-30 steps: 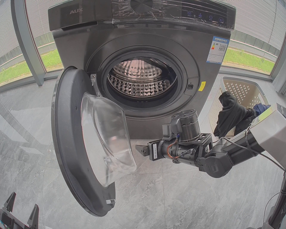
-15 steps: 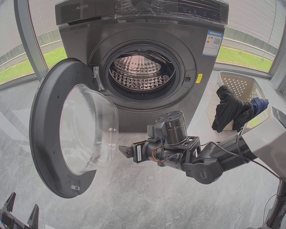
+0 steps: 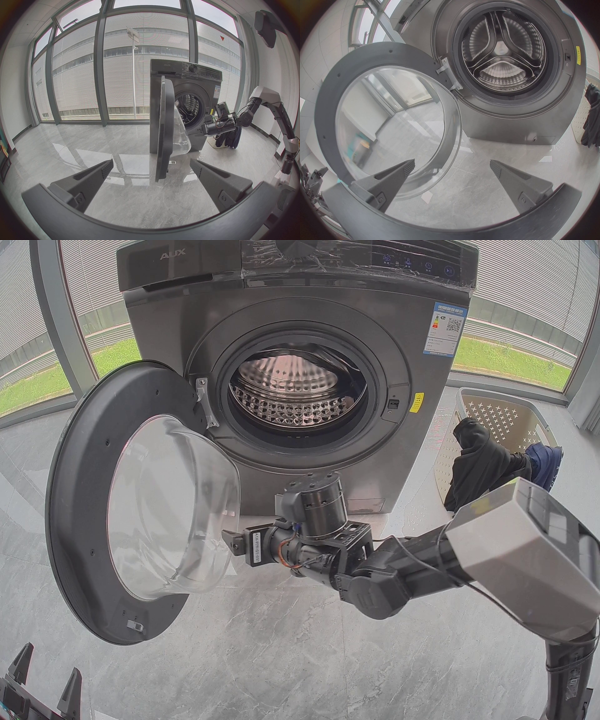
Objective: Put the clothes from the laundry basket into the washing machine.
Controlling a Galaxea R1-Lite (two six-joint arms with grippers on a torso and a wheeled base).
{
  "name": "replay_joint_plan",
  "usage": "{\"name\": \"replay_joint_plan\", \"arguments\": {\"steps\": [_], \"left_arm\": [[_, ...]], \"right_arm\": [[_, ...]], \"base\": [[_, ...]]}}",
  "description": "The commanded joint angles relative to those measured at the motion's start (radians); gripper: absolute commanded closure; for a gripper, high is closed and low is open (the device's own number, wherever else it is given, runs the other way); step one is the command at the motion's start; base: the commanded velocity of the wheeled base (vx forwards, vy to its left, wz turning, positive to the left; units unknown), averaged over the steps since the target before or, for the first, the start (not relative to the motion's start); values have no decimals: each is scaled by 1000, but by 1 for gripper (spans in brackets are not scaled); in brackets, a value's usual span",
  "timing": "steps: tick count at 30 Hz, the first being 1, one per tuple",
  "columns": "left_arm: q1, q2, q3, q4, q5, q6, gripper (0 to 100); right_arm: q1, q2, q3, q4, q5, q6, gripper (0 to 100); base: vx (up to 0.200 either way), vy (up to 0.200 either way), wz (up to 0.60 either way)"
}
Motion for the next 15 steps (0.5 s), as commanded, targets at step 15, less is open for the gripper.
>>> {"name": "replay_joint_plan", "arguments": {"steps": [15], "left_arm": [[0,-13,16,0,0,0,0]], "right_arm": [[5,24,-120,-10,-59,47,0]], "base": [[0,0,0]]}}
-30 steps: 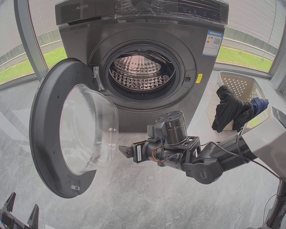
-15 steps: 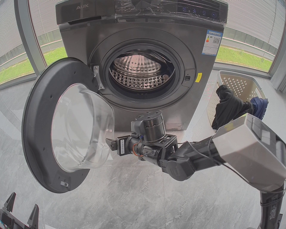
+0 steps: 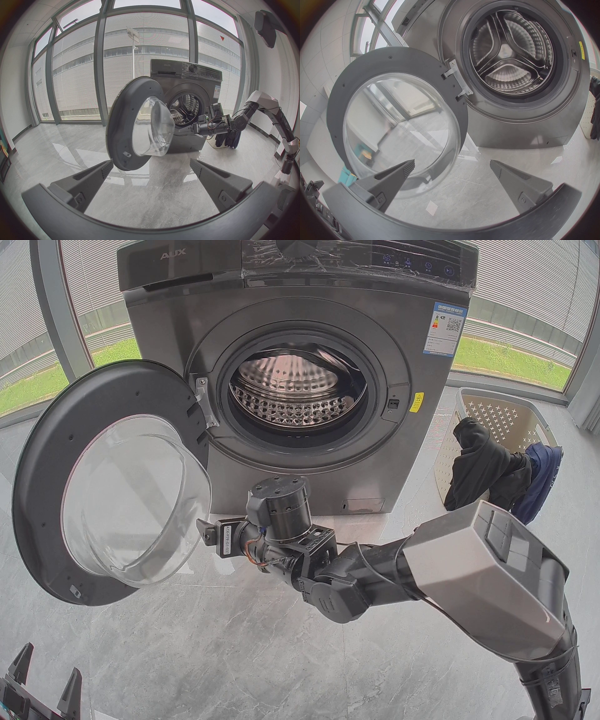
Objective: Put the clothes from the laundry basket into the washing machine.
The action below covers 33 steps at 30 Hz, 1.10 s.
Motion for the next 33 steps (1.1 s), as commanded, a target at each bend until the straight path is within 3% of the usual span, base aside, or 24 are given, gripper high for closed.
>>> {"name": "replay_joint_plan", "arguments": {"steps": [1,7,9,14,24,30,33], "left_arm": [[0,-13,16,0,0,0,0],[0,-13,16,0,0,1,0],[0,-13,16,0,0,0,0],[0,-13,16,0,0,3,0],[0,-13,16,0,0,-2,0],[0,-13,16,0,0,-2,0],[0,-13,16,0,0,-2,0]], "right_arm": [[-48,-163,151,8,-5,-6,0],[-125,-451,442,1,-3,-71,0],[-166,-632,618,-1,-3,-80,0],[-264,-971,890,1,0,-117,0],[-465,-1441,1200,2,9,-155,0],[-583,-1638,1390,8,24,-212,0],[-609,-1724,1474,22,30,-244,0]], "base": [[0,0,0],[0,0,0],[0,0,0],[0,0,0],[0,0,0],[0,0,0],[0,0,0]]}}
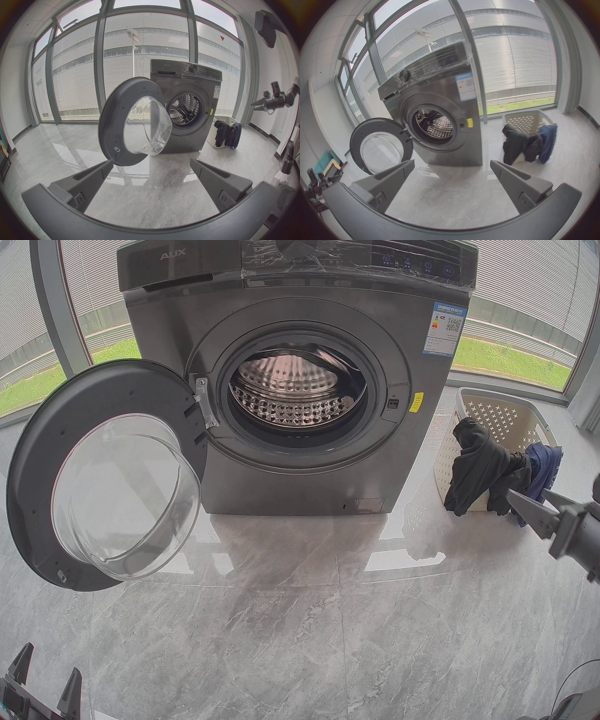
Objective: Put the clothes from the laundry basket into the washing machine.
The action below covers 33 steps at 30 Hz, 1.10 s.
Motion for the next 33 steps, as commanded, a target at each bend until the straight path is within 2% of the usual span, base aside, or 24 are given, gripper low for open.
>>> {"name": "replay_joint_plan", "arguments": {"steps": [1,3,7,9,10,12,18,24,26,29,33], "left_arm": [[0,-13,16,0,0,-1,0],[0,-13,16,0,0,-1,0],[0,-13,16,0,0,-1,0],[0,-13,16,0,0,-1,0],[0,-13,16,0,0,-1,0],[0,-13,16,0,0,-1,0],[0,-13,16,0,0,-1,0],[0,-13,16,0,0,-1,0],[0,-13,16,0,0,-1,0],[0,-13,16,0,0,-1,0],[0,-13,16,0,0,-1,0]], "right_arm": [[-147,-392,288,30,13,-88,0],[-161,-443,349,56,15,-116,0],[-316,-519,415,79,33,-153,0],[-331,-529,423,76,41,-156,0],[-354,-553,446,70,85,-161,0],[-348,-582,475,87,102,-159,0],[-319,-785,475,268,142,-171,0],[-272,-978,475,493,144,-168,0],[-269,-993,475,485,142,-170,0],[-270,-993,475,482,128,-164,0],[-270,-993,475,481,65,-144,0]], "base": [[0,0,0],[0,0,0],[0,0,0],[0,0,0],[0,0,0],[0,0,0],[0,0,0],[0,0,0],[0,0,0],[0,0,0],[0,0,0]]}}
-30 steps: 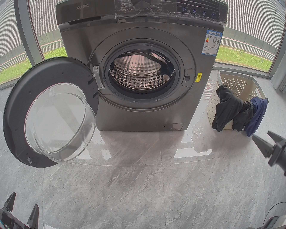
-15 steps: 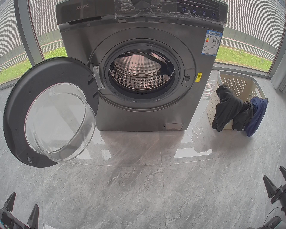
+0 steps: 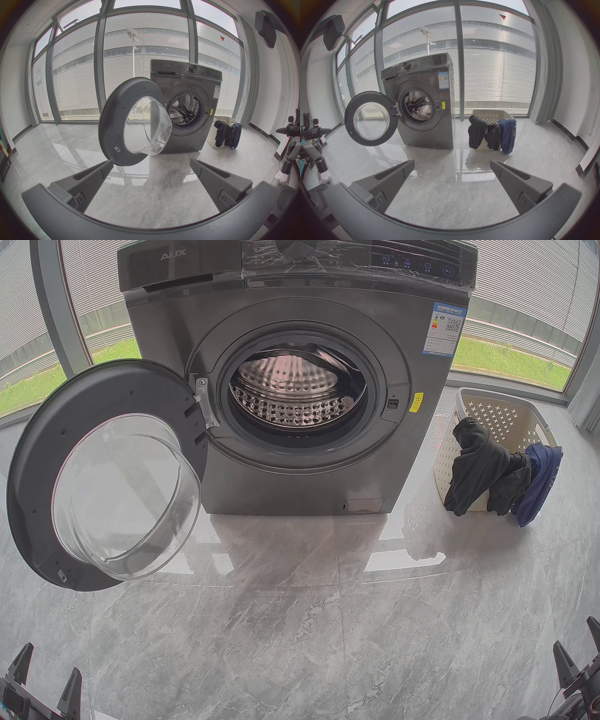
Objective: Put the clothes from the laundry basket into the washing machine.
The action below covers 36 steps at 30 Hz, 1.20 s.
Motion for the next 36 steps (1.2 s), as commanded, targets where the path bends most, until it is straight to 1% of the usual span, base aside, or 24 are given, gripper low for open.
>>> {"name": "replay_joint_plan", "arguments": {"steps": [1,3,4,6,7,10,12,14,16,17,18,19,20,21,22,23,24,25,27,29,30,31,34,36], "left_arm": [[0,-13,16,0,0,-1,0],[0,-13,16,0,0,-1,0],[0,-13,16,0,0,-1,0],[0,-13,16,0,0,-1,0],[0,-13,16,0,0,-1,0],[0,-13,16,0,0,-1,0],[0,-13,16,0,0,-1,0],[0,-13,16,0,0,-1,0],[0,-13,16,0,0,-1,0],[0,-13,16,0,0,-1,0],[0,-13,16,0,0,1,0],[0,-13,16,0,0,-1,0],[0,-13,16,0,0,-1,0],[0,-13,16,0,2,-2,0],[0,-13,16,0,0,-2,0],[0,-13,16,0,2,-2,0],[0,-13,16,0,2,-1,0],[0,-13,16,0,2,-2,0],[0,-13,16,0,2,-2,0],[0,-13,16,0,0,-2,0],[0,-13,16,0,2,-2,0],[0,-13,16,0,2,-1,0],[0,-13,16,0,6,4,0],[0,-13,16,0,6,5,0]], "right_arm": [[5,-40,18,0,-31,33,0],[5,-40,18,0,-62,61,0],[5,-40,18,0,-86,63,0],[-2,-37,18,0,-152,56,0],[-9,-35,18,0,-174,50,0],[-18,-32,18,0,-192,43,0],[-21,-32,18,0,-191,43,0],[-46,-32,18,0,-186,30,0],[-90,-49,18,4,-171,-2,0],[-153,-98,18,9,-106,-56,0],[-158,-112,18,9,-60,-65,0],[-150,-119,18,17,-14,-60,0],[-144,-123,18,23,19,-49,0],[-144,-123,18,26,41,-28,0],[-143,-123,18,27,44,-7,0],[-141,-123,18,37,50,29,0],[-141,-123,18,50,53,47,0],[-141,-123,18,60,53,53,0],[-143,-123,18,64,55,40,0],[-143,-123,13,84,64,12,0],[-141,-121,12,89,78,-7,0],[-141,-123,18,78,98,-14,0],[-141,-123,18,76,105,-16,0],[-141,-123,18,76,105,-14,0]], "base": [[0,0,0],[0,0,0],[0,0,0],[0,0,0],[0,0,0],[0,0,0],[0,0,0],[0,0,0],[0,0,0],[0,0,0],[0,0,0],[0,0,0],[0,0,0],[0,0,0],[0,0,0],[0,0,0],[0,0,0],[0,0,0],[0,0,0],[0,0,0],[0,0,0],[0,0,0],[0,0,0],[0,-200,0]]}}
